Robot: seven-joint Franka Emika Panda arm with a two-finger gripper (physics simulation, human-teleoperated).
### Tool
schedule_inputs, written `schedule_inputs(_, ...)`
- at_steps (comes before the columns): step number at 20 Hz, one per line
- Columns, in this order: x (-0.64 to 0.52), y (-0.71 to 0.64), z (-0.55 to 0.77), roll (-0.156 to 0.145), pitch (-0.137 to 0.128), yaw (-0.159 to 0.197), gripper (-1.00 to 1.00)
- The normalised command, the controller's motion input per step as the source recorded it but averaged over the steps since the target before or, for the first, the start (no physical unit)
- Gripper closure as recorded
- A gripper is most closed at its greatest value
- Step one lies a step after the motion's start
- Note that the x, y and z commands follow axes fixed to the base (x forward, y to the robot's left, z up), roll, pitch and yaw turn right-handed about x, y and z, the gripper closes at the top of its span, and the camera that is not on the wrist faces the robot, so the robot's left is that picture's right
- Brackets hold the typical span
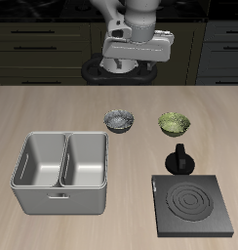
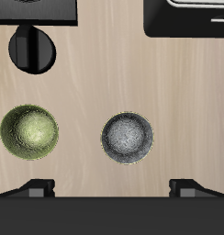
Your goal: Place the green bowl on the flat stove and turn on the flat stove
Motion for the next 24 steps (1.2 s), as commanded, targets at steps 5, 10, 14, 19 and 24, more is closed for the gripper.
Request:
schedule_inputs(5, 0.21, 0.55, -0.05, 0.037, 0.030, -0.014, -1.00)
schedule_inputs(10, 0.14, 0.47, -0.10, 0.013, 0.018, 0.001, -1.00)
schedule_inputs(14, 0.10, 0.32, -0.18, 0.016, 0.053, -0.009, -1.00)
schedule_inputs(19, 0.06, 0.30, -0.05, 0.000, 0.015, -0.001, -1.00)
schedule_inputs(24, 0.02, 0.20, -0.07, 0.015, 0.022, -0.012, -1.00)
